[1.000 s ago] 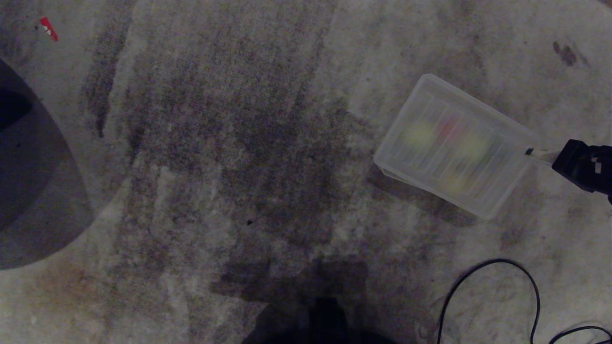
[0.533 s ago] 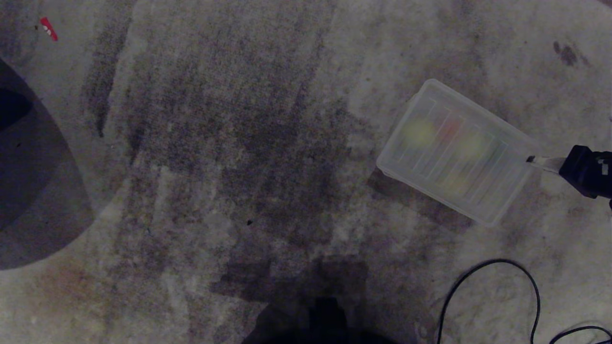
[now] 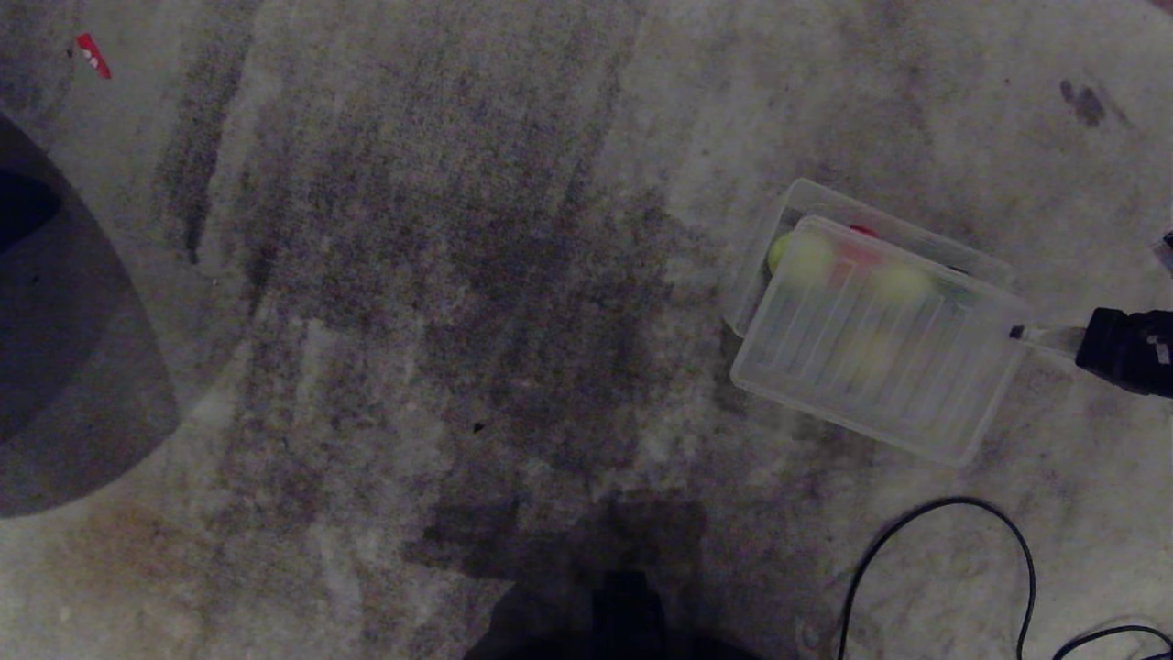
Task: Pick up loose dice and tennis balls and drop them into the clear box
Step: Close the lid
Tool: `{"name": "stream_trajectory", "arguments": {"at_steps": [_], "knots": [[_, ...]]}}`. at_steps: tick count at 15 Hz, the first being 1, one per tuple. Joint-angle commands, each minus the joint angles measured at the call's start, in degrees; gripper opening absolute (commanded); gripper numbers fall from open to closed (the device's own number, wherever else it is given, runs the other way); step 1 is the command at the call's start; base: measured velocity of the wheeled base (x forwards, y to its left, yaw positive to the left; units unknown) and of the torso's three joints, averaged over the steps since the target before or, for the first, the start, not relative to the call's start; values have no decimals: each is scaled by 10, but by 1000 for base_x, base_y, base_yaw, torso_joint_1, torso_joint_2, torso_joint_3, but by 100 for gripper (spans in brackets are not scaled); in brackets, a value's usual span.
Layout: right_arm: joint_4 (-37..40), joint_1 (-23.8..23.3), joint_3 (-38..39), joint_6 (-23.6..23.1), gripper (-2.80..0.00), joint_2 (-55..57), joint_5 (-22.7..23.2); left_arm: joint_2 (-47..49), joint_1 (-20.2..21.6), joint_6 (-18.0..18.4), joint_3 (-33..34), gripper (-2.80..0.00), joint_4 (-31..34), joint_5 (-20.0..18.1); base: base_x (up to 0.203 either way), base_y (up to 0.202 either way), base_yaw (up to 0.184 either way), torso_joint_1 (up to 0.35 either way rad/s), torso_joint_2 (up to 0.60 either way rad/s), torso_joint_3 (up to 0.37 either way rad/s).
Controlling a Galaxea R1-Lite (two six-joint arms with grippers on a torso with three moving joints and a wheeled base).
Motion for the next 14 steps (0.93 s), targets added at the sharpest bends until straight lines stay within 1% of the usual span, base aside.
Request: {"name": "stream_trajectory", "arguments": {"at_steps": [1,6,8,10,12,14], "knots": [[2,-9,-4,-24,-280,6,11,1,0,-1,1,-280,0,0,0,0,0,0,0,0],[13,-33,-24,-30,-280,9,13,1,0,-1,1,-280,0,0,0,0,0,0,0,0],[14,-36,-30,-29,-280,9,13,1,0,-1,1,-280,0,0,0,0,0,0,0,0],[15,-36,-40,-11,-280,8,22,1,0,-1,1,-280,0,0,0,0,0,0,0,0],[15,-36,-45,-3,-280,9,25,1,0,-1,1,-280,0,0,0,0,0,0,0,0],[15,-35,-56,18,-280,8,25,1,0,-1,1,-280,0,0,0,0,0,0,0,0]]}}
